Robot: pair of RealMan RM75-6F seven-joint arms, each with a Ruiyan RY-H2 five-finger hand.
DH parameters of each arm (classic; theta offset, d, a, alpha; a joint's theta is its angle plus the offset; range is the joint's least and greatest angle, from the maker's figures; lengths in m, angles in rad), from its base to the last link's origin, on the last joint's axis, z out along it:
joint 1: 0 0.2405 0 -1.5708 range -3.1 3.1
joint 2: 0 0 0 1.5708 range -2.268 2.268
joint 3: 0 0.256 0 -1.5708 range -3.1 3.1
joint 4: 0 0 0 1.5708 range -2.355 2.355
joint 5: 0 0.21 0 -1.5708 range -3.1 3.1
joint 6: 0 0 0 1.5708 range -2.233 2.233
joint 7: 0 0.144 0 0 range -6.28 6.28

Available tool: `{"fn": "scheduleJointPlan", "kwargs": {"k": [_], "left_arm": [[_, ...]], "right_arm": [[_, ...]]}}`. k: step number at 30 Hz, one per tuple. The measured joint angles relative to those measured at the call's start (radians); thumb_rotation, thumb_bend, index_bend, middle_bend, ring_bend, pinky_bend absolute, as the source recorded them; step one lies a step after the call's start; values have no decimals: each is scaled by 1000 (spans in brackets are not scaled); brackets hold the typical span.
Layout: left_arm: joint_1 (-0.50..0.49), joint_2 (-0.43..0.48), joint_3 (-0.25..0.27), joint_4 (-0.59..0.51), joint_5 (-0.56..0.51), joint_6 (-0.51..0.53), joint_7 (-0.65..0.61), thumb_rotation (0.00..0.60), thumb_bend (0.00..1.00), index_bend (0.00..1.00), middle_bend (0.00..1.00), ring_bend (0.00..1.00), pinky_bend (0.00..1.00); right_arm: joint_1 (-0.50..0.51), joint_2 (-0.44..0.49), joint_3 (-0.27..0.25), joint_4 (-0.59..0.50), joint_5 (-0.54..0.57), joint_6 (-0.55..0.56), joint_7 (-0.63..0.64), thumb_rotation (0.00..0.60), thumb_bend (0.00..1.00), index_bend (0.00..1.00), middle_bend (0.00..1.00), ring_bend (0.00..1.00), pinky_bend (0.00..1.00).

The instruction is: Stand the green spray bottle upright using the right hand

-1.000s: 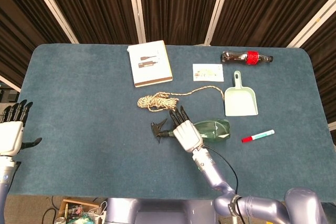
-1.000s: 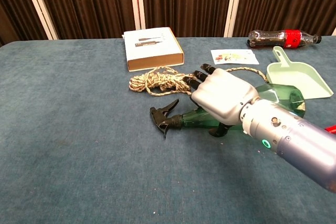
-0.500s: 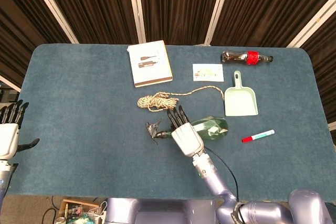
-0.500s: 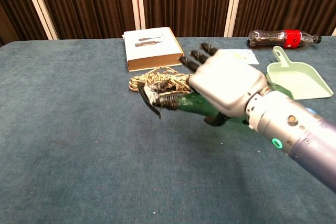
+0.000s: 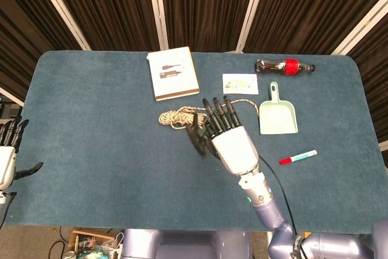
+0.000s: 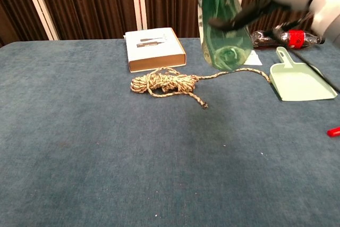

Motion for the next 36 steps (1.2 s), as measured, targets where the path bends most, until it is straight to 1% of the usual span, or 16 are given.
{"fn": "scheduleJointPlan", "kwargs": {"k": [3, 6, 9, 13, 16, 17, 18, 21, 24, 26, 29, 31, 36], "left_arm": [[-1, 2, 3, -2, 7, -2, -8, 600, 16, 0, 0, 0, 0], [-3, 5, 7, -5, 15, -8, -16, 600, 16, 0, 0, 0, 0], [-5, 6, 10, -8, 23, -10, -18, 600, 16, 0, 0, 0, 0], [-6, 4, 10, -9, 27, -6, -8, 600, 16, 0, 0, 0, 0], [-6, 2, 10, -10, 30, -2, -4, 600, 16, 0, 0, 0, 0], [-6, 2, 10, -11, 32, 0, -7, 600, 16, 0, 0, 0, 0], [-6, 2, 9, -12, 33, 2, -5, 600, 16, 0, 0, 0, 0], [-3, 3, 9, -15, 40, 14, -3, 600, 16, 0, 0, 0, 0], [-2, 3, 11, -16, 47, 17, -5, 600, 17, 0, 0, 0, 0], [-3, 4, 13, -16, 53, 16, -6, 600, 17, 0, 0, 0, 0], [-6, 4, 19, -17, 63, 13, -8, 600, 17, 0, 0, 0, 0], [-7, 4, 20, -16, 65, 11, -7, 600, 17, 0, 0, 0, 0], [-7, 4, 22, -17, 68, 13, -7, 600, 17, 0, 0, 0, 0]], "right_arm": [[-13, 24, 38, -25, 15, 23, 123, 600, 541, 951, 87, 0, 36], [-31, 53, 79, -58, 67, 34, 271, 600, 542, 952, 88, 0, 36], [-54, 87, 117, -105, 163, 31, 410, 600, 543, 952, 87, 0, 36], [-95, 152, 160, -188, 324, 1, 574, 600, 545, 952, 87, 0, 36], [-129, 201, 173, -238, 400, -27, 671, 600, 550, 952, 87, 0, 36], [-139, 211, 171, -250, 410, -34, 696, 600, 552, 952, 87, 0, 36], [-151, 219, 167, -263, 415, -42, 720, 600, 552, 952, 87, 0, 36], [-187, 242, 130, -300, 409, -55, 781, 600, 552, 951, 86, 0, 36], [-212, 244, 85, -303, 363, -48, 803, 600, 552, 950, 84, 0, 36], [-225, 235, 45, -295, 315, -38, 802, 600, 552, 950, 84, 0, 36], [-238, 204, -7, -262, 241, -17, 778, 600, 552, 950, 83, 0, 36], [-245, 167, -37, -233, 196, 2, 762, 600, 551, 950, 83, 0, 36], [-262, 88, -90, -151, 101, 49, 741, 600, 551, 943, 82, 0, 36]]}}
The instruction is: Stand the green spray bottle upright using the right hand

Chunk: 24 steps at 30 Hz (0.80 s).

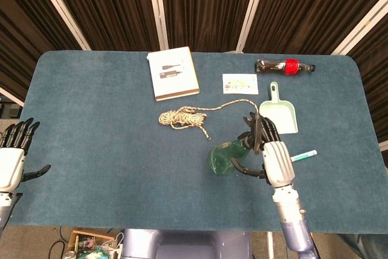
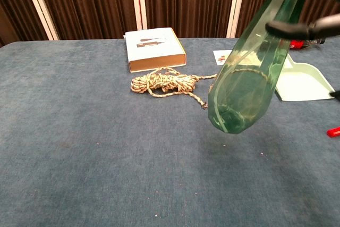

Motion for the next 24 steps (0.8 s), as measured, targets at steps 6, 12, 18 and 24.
{"fn": "scheduleJointPlan", "kwargs": {"k": [6, 12, 18, 24], "left_arm": [[-2, 1, 5, 2, 4, -7, -5, 600, 28, 0, 0, 0, 0], [-8, -2, 9, 2, 7, -20, 1, 600, 28, 0, 0, 0, 0], [-13, -6, 9, 3, -1, -32, 9, 600, 29, 0, 0, 0, 0], [-17, -5, 12, 4, -2, -44, 5, 600, 28, 0, 0, 0, 0]], "right_arm": [[-20, -85, -48, 141, -100, 52, 3, 600, 550, 938, 81, 0, 36], [-30, -142, -59, 232, -115, 56, 31, 600, 548, 932, 79, 0, 35], [-27, -156, -54, 274, -85, 15, 36, 600, 531, 911, 80, 0, 32], [-27, -162, -55, 298, -84, 5, 46, 600, 504, 848, 90, 0, 29]]}}
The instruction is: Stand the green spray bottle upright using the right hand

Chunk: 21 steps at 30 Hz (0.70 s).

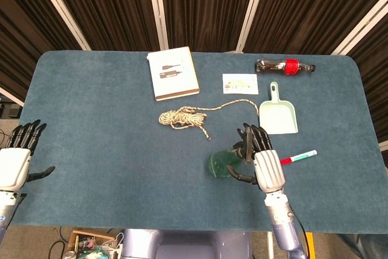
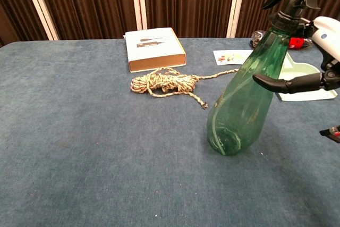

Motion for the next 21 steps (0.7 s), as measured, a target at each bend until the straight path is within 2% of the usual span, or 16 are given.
{"fn": "scheduleJointPlan", "kwargs": {"k": [3, 5, 8, 11, 14, 21], "left_arm": [[-1, -2, 0, 1, -1, -1, 2, 600, 28, 0, 0, 0, 0], [-2, -2, -1, 1, -3, -2, 3, 600, 28, 0, 0, 0, 0], [-1, -2, -1, 1, -2, 1, 3, 600, 29, 0, 0, 0, 0], [1, -2, -1, 2, -1, 6, 0, 600, 29, 0, 0, 0, 0], [1, -2, -1, 3, 1, 7, -3, 600, 29, 0, 0, 0, 0], [3, -4, -8, 11, -17, 8, -5, 600, 32, 0, 0, 0, 0]], "right_arm": [[-4, 0, -12, 3, -6, -5, 3, 600, 427, 690, 59, 0, 19], [-6, 2, -20, 3, -18, -5, -1, 600, 392, 534, 15, 0, 4], [-8, 12, -38, 0, -46, -7, -10, 600, 365, 328, 0, 0, 0], [-11, 26, -54, -12, -78, -4, -22, 600, 350, 184, 0, 0, 0], [-13, 42, -63, -37, -91, -6, -43, 600, 335, 114, 0, 0, 0], [-10, 81, -59, -109, -77, -41, -86, 600, 304, 48, 0, 0, 0]]}}
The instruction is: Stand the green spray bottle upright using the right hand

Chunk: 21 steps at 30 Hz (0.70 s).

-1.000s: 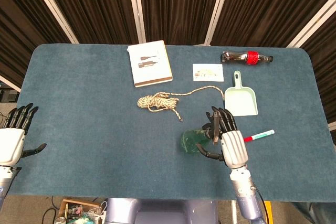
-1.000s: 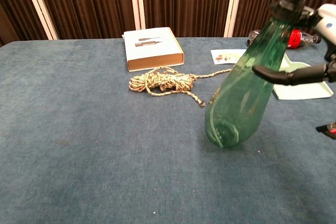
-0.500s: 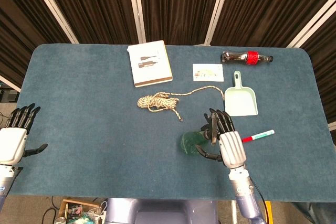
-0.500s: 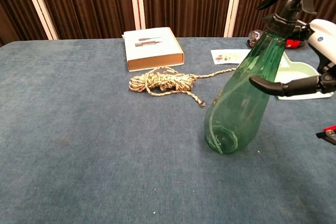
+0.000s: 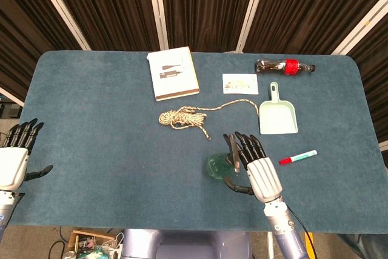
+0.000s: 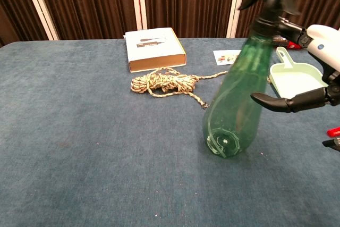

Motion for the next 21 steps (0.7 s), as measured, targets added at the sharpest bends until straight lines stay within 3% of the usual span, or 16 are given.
{"fn": "scheduleJointPlan", "kwargs": {"k": [4, 15, 21], "left_arm": [[2, 1, -1, -1, 1, 4, -4, 600, 32, 0, 0, 0, 0], [12, 7, 4, -9, 19, 29, -9, 600, 32, 0, 0, 0, 0], [21, 11, 11, -17, 42, 55, -9, 600, 32, 0, 0, 0, 0]], "right_arm": [[2, 18, 3, -28, 12, -19, -31, 600, 299, 3, 0, 0, 0], [-19, 84, 9, -91, 2, 5, -69, 600, 298, 0, 0, 0, 0], [-44, 173, 8, -106, 26, 13, -56, 600, 298, 0, 0, 0, 0]]}}
